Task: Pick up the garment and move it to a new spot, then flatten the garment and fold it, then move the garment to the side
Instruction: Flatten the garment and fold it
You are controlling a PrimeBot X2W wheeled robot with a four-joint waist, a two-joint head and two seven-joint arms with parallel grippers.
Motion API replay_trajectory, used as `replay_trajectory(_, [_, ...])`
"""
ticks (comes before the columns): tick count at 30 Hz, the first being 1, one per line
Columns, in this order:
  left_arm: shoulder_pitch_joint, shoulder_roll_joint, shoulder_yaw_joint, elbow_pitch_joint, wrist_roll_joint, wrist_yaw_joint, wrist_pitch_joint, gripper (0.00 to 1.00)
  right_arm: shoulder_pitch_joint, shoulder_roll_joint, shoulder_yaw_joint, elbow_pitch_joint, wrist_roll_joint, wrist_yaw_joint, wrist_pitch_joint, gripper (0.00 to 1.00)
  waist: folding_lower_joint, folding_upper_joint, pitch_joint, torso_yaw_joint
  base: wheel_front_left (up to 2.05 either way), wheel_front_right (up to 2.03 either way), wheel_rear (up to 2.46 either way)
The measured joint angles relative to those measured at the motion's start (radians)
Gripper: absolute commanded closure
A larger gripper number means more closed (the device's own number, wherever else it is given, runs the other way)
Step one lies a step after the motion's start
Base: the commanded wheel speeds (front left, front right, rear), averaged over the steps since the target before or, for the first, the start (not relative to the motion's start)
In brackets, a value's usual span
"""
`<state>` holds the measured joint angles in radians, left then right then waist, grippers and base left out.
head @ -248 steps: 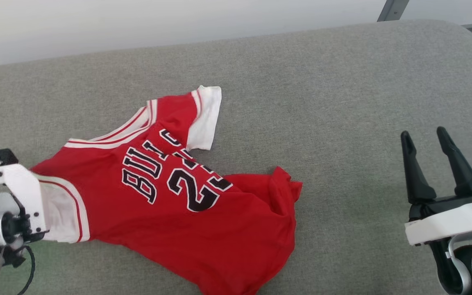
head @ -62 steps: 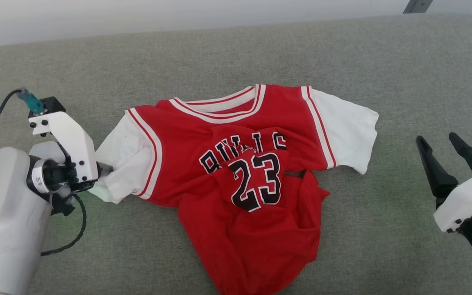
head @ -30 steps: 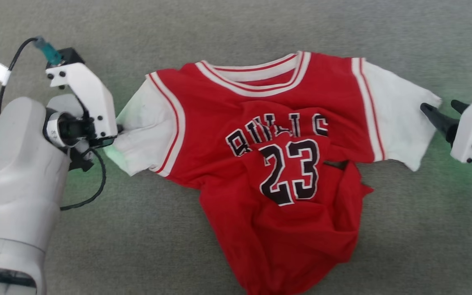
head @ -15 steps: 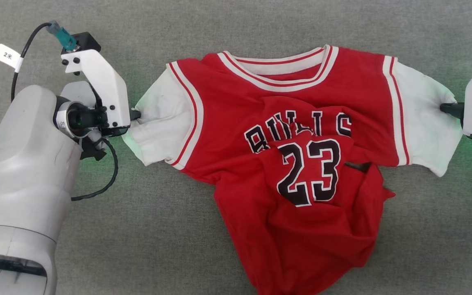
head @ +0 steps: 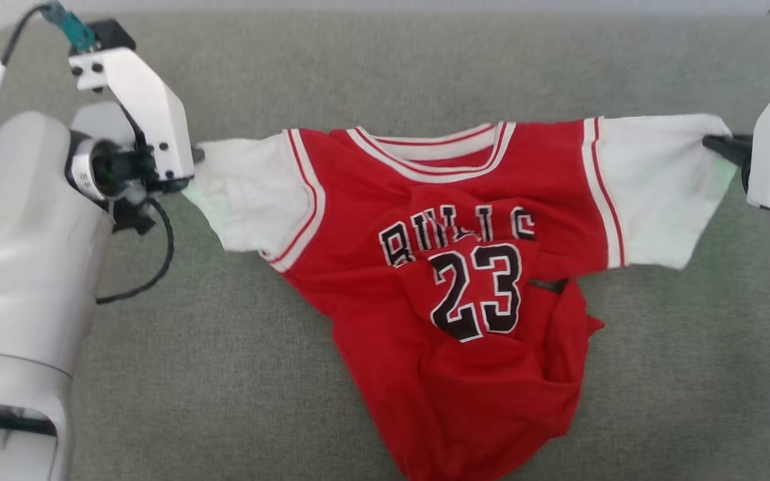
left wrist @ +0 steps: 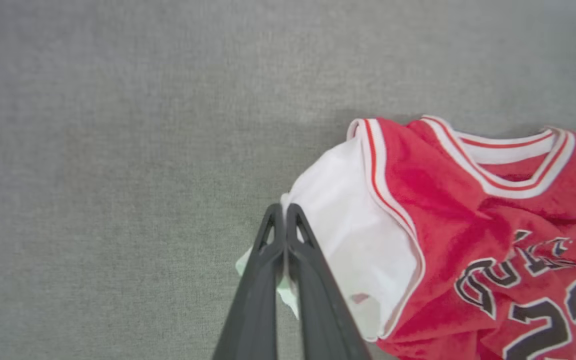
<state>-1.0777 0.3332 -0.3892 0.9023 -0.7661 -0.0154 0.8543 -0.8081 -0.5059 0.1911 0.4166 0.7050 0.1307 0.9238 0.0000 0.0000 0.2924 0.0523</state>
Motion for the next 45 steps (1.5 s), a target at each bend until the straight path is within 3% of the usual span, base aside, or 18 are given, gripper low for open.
replay_trajectory(11, [-0.086, 0.02, 0.001, -0.053, 0.018, -0.02, -0.069, 1.0, -0.067, 0.001, 0.013, -0.061, -0.015, 0.0, -0.094, 1.0, 0.0, 0.0, -0.131, -0.022, 0.0, 0.0, 0.0])
replay_trajectory(24, [-0.172, 0.031, 0.01, -0.102, 0.019, -0.034, -0.124, 1.0, -0.2, -0.003, 0.06, -0.089, -0.018, 0.0, -0.165, 1.0, 0.0, 0.0, -0.204, -0.042, 0.0, 0.0, 0.0])
replay_trajectory(36, [-0.268, 0.039, 0.016, -0.124, 0.028, -0.046, -0.184, 1.0, -0.368, 0.0, 0.121, -0.018, -0.039, 0.0, -0.27, 1.0, 0.0, 0.0, -0.179, -0.054, 0.0, 0.0, 0.0])
replay_trajectory(45, [-0.421, 0.018, 0.005, -0.114, 0.095, -0.048, -0.376, 1.0, -0.566, 0.041, 0.171, 0.159, -0.137, 0.0, -0.491, 1.0, 0.0, 0.0, -0.053, -0.064, 0.0, 0.0, 0.0])
